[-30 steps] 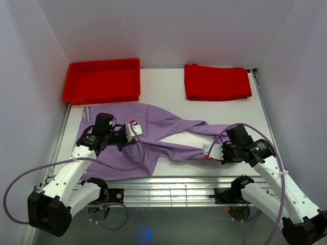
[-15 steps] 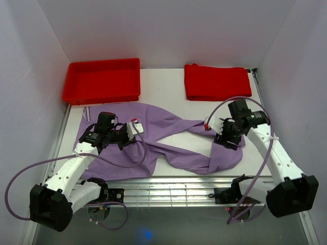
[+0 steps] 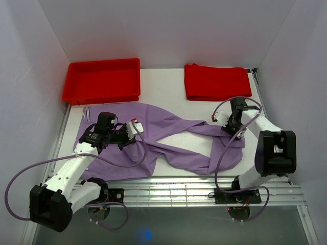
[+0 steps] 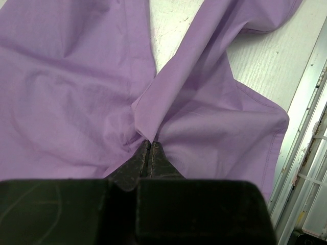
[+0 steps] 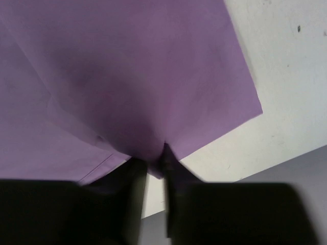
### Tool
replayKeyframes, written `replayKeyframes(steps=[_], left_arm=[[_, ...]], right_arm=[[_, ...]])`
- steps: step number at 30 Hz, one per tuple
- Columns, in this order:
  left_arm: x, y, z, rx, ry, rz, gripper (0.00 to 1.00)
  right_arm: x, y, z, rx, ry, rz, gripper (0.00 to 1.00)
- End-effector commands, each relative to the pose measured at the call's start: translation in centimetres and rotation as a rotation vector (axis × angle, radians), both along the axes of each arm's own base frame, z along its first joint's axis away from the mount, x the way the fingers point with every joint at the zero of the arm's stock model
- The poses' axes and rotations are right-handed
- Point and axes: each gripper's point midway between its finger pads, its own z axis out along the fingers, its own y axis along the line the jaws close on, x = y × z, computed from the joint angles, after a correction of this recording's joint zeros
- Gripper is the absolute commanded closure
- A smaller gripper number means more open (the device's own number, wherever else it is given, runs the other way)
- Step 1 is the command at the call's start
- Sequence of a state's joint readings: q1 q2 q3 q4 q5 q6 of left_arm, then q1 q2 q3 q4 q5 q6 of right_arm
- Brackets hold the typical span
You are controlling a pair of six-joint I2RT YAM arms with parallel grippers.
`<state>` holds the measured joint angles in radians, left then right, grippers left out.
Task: Fold and stack the trousers
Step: Flatten the trousers out
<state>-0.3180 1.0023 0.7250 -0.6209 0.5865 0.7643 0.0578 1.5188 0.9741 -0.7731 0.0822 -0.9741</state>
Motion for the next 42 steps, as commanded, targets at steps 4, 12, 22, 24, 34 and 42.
replayKeyframes(steps=[4,12,22,24,34,42], left_arm=[[0.4,0.0,0.8,-0.004,-0.023,0.014,1.00],[0.7,0.1,0.1,0.004,-0.003,0.026,1.00],[0.7,-0.4,-0.2,-0.008,0.023,0.010,1.00],[0.6,-0.5,-0.1,-0.016,0.032,0.012,1.00],[0.7,-0.8,0.1,-0.035,0.062,0.019,1.00],[1.0,-0.8,-0.1,-0.035,0.071,0.035,1.00]], right_arm=[[9.1,-2.1,2.0,-0.103,-0.208,-0.090,0.92],[17.8,-2.1,12.4,-0.111,-0.438,-0.114,0.37],[4.9,8.7,8.1,0.200,-0.066,0.512,0.35],[3.5,9.7,7.1,0.209,-0.015,0.587,0.34],[0.5,9.4,-1.3,0.002,0.197,0.865,0.31],[0.7,8.6,-4.3,-0.090,0.174,0.936,0.56]])
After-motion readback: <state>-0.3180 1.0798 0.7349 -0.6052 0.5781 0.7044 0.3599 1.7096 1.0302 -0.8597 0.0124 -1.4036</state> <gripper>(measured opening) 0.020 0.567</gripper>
